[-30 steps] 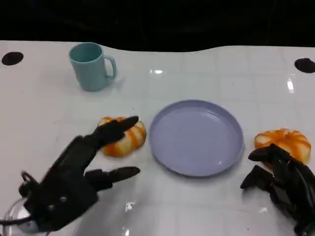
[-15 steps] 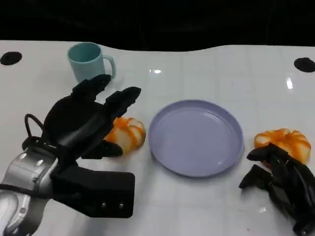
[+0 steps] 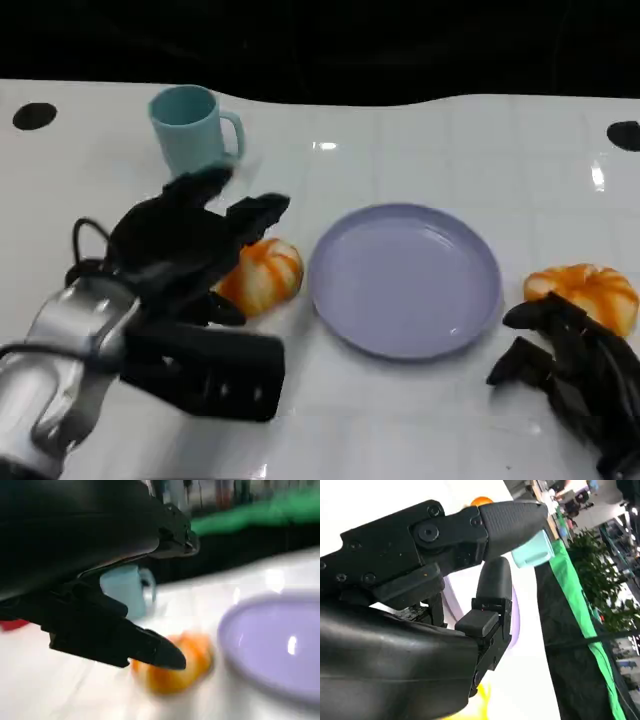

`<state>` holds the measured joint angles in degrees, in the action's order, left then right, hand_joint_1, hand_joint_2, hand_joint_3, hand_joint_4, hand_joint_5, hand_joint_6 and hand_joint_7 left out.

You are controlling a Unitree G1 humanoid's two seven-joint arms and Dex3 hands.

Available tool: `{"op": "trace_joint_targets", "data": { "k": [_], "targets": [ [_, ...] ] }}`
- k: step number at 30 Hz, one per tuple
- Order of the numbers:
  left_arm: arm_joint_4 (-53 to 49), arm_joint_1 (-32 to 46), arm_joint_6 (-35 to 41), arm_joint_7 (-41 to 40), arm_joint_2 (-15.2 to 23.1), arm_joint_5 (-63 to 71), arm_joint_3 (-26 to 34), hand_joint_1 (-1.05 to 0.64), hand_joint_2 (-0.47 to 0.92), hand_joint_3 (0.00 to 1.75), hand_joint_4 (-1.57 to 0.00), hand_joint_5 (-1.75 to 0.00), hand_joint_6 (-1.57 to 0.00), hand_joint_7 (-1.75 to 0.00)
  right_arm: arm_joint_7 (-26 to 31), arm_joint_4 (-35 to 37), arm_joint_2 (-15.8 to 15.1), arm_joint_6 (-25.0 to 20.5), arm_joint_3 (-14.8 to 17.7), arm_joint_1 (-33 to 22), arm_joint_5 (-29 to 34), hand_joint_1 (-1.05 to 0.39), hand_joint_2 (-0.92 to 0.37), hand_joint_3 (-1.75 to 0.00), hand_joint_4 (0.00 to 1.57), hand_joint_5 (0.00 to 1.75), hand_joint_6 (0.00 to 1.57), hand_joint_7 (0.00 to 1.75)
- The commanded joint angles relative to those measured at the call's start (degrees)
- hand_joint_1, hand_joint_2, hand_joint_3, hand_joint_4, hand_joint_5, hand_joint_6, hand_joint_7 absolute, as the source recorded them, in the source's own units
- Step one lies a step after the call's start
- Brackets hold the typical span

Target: Grasp the bread from the table and place it into the plate.

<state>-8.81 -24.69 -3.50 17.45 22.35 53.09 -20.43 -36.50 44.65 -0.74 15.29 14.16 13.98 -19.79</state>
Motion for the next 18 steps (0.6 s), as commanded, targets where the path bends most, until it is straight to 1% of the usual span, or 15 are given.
{"op": "trace_joint_targets", "data": {
  "k": [1,13,14,16,18],
  "targets": [
    [-3.03,-3.32,1.16,2.89,0.87,-0.61,-1.88,-0.56,0.85,0.00,-0.02,-0.01,-0.15,0.00,0.58,-0.63,-0.87,-0.70,0.03,-1.12,-0.01,-0.54,-0.92,-0.24,0.68,1.53,0.63,1.19],
    [-3.21,-3.87,1.94,2.51,1.63,-1.75,-3.15,-0.56,0.85,0.00,-0.02,-0.01,-0.15,0.00,0.69,-0.97,-0.85,-0.91,-0.02,-1.27,0.00,-0.54,-0.92,-0.24,0.67,1.54,0.62,1.20],
    [-5.52,-5.22,2.43,3.24,0.81,-1.80,-3.75,-0.56,0.85,0.00,-0.02,-0.01,-0.15,0.00,0.41,-0.74,-0.75,-0.92,0.24,-1.13,-0.42,-0.54,-0.92,-0.24,0.67,1.54,0.62,1.20],
    [-14.10,-10.11,5.15,4.58,-2.44,-1.76,-5.29,-0.59,0.85,0.00,-0.04,-0.02,-0.14,0.00,0.14,-0.42,-0.73,-1.53,0.69,-0.81,-1.07,-0.54,-0.92,-0.21,0.66,1.54,0.62,1.21],
    [-18.03,-12.39,6.25,4.63,-3.66,-2.08,-6.20,-0.60,0.85,0.00,-0.04,-0.02,-0.13,0.00,0.07,-0.37,-0.74,-1.87,0.86,-0.70,-1.20,-0.54,-0.92,-0.20,0.66,1.54,0.62,1.21]
  ]
}}
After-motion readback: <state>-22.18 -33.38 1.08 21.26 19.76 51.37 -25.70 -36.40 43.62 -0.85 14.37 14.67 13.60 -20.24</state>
